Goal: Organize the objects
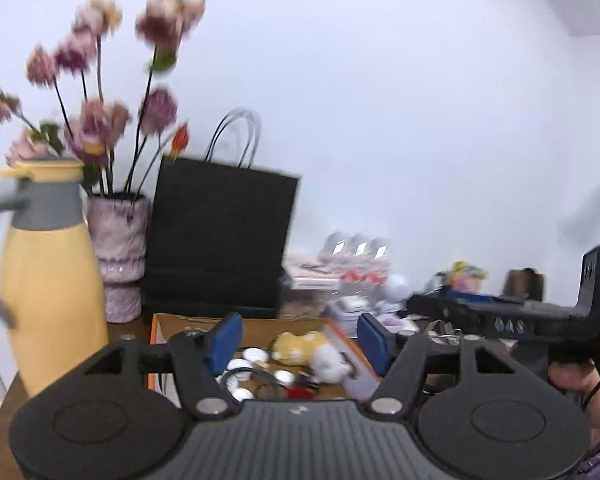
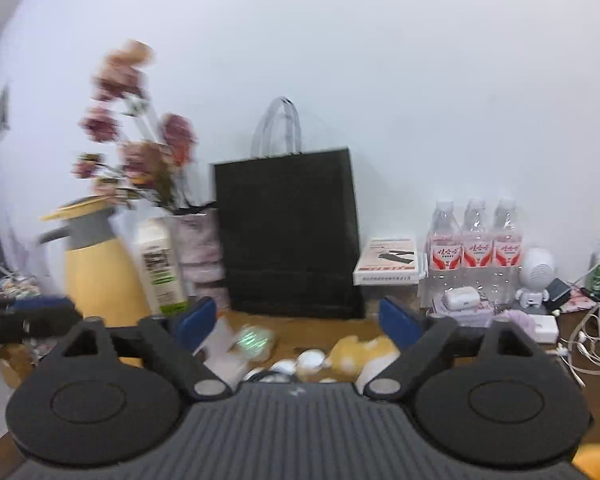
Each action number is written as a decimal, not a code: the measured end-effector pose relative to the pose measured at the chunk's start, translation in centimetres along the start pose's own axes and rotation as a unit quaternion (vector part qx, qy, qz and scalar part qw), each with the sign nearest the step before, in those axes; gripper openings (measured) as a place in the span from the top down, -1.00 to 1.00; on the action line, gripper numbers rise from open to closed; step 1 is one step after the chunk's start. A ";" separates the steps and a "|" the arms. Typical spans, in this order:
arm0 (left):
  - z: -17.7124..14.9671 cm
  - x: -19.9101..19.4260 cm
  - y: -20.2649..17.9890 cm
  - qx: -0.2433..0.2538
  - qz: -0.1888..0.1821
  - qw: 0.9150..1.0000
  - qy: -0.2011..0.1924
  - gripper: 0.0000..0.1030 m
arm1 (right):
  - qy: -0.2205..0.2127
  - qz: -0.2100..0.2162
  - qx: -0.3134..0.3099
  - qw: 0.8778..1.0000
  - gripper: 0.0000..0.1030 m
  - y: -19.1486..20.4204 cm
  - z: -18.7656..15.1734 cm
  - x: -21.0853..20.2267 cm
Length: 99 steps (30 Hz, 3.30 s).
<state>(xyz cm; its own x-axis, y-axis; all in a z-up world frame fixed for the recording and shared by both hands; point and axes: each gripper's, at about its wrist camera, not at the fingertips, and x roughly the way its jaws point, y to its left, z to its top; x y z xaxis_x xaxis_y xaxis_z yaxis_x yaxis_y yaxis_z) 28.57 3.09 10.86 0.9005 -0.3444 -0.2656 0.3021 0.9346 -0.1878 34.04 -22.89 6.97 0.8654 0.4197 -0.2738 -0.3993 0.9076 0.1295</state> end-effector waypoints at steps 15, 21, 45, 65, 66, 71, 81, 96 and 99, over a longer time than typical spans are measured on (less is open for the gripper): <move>-16.6 -13.3 -5.4 -0.067 0.073 0.987 0.126 -0.33 | 0.053 0.014 0.049 0.997 -1.00 6.9 -16.0 -22.8; -14.8 -14.5 -5.5 -0.055 0.093 0.991 0.078 -0.51 | 0.070 -0.012 0.048 0.996 -1.00 6.8 -16.6 -23.7; -13.8 13.8 5.2 0.063 0.093 0.979 0.169 -0.15 | 0.225 -0.025 -0.044 0.973 -0.20 2.5 -13.5 14.0; -14.5 20.3 0.5 0.075 0.119 0.966 0.218 0.64 | 0.137 -0.042 0.051 0.988 0.47 -2.4 -13.0 9.5; -14.4 19.8 0.4 0.071 0.120 0.967 0.213 0.77 | 0.132 -0.042 0.050 0.989 0.46 -2.3 -13.0 9.2; -11.6 14.0 -0.9 0.048 0.087 0.984 0.147 0.84 | 0.091 -0.040 0.057 0.993 0.47 -1.8 -11.7 6.1; -8.0 -0.3 -3.7 -0.004 0.056 0.998 0.036 0.84 | 0.041 -0.047 0.065 0.996 0.47 1.5 -13.3 -9.2; -10.8 -10.1 -5.6 -0.087 0.011 0.995 0.037 0.84 | 0.066 -0.019 0.039 0.997 0.47 5.0 -17.3 -19.3; -10.5 -10.7 -5.2 -0.091 0.011 0.995 0.028 0.84 | 0.054 -0.017 0.034 0.998 0.47 5.0 -16.6 -19.5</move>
<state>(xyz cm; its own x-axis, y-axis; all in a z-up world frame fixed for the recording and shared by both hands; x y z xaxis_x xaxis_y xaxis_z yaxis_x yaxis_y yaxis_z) 14.06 0.96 4.72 0.8855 -0.3334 -0.3235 0.2159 0.9120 -0.3489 10.13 -26.54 -2.86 0.8383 0.3904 -0.3806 -0.3461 0.9204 0.1818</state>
